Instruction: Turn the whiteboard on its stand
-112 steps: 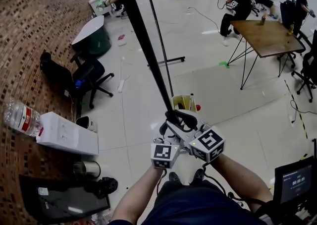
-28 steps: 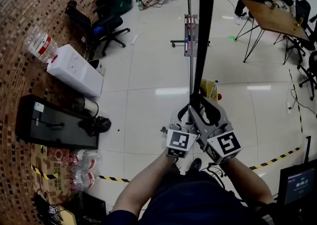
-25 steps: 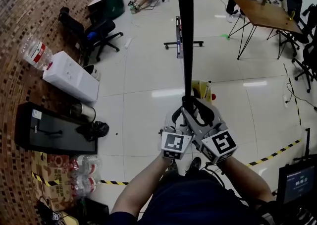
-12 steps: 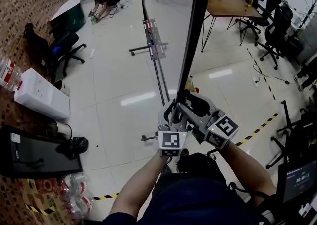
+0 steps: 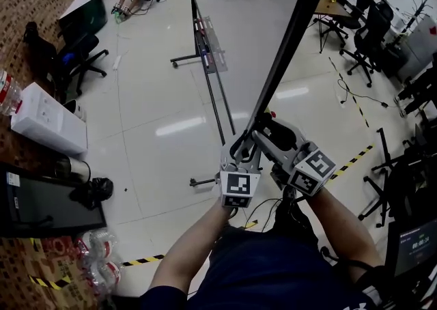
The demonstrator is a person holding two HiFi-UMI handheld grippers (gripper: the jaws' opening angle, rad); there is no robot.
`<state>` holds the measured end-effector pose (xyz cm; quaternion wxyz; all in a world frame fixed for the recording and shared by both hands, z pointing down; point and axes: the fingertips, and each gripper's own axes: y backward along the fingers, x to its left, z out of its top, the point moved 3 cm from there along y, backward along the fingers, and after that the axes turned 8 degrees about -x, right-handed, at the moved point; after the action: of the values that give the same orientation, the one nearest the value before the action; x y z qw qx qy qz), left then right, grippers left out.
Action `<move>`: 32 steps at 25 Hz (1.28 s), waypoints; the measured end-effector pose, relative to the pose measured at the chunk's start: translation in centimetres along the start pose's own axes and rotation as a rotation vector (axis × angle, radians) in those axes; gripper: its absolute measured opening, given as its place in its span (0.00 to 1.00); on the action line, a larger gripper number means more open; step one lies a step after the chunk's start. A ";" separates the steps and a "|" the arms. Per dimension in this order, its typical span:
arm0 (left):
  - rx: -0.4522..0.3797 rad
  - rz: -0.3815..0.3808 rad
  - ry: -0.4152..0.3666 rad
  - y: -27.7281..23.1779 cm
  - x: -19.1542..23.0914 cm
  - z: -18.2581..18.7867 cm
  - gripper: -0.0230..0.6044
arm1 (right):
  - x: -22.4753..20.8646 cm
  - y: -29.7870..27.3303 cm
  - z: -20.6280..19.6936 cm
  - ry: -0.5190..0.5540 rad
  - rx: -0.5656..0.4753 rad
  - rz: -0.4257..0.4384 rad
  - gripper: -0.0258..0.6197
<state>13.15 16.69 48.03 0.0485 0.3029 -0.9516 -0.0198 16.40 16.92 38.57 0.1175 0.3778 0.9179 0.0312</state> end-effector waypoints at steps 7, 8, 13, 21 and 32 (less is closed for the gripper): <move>0.013 0.029 -0.045 1.8 -2.5 0.3 0.30 | 1.5 2.7 0.2 -0.021 -0.039 0.021 0.29; 0.019 0.045 -0.058 2.3 -2.5 0.2 0.30 | 1.9 2.9 0.1 -0.024 -0.048 0.031 0.29; 0.084 0.145 -0.112 4.4 -3.2 -1.0 0.31 | 3.9 4.2 -0.7 -0.020 -0.022 0.092 0.29; 0.115 0.186 -0.109 6.2 -6.1 -1.6 0.32 | 5.2 7.6 -1.1 -0.020 -0.029 0.105 0.30; 0.056 0.154 -0.117 7.7 -10.0 -2.4 0.32 | 5.9 11.7 -0.9 -0.053 -0.056 0.057 0.29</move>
<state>17.09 28.75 50.16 -0.0141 0.2287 -0.9734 -0.0070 20.21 29.39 39.99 0.1511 0.4009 0.9022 0.0501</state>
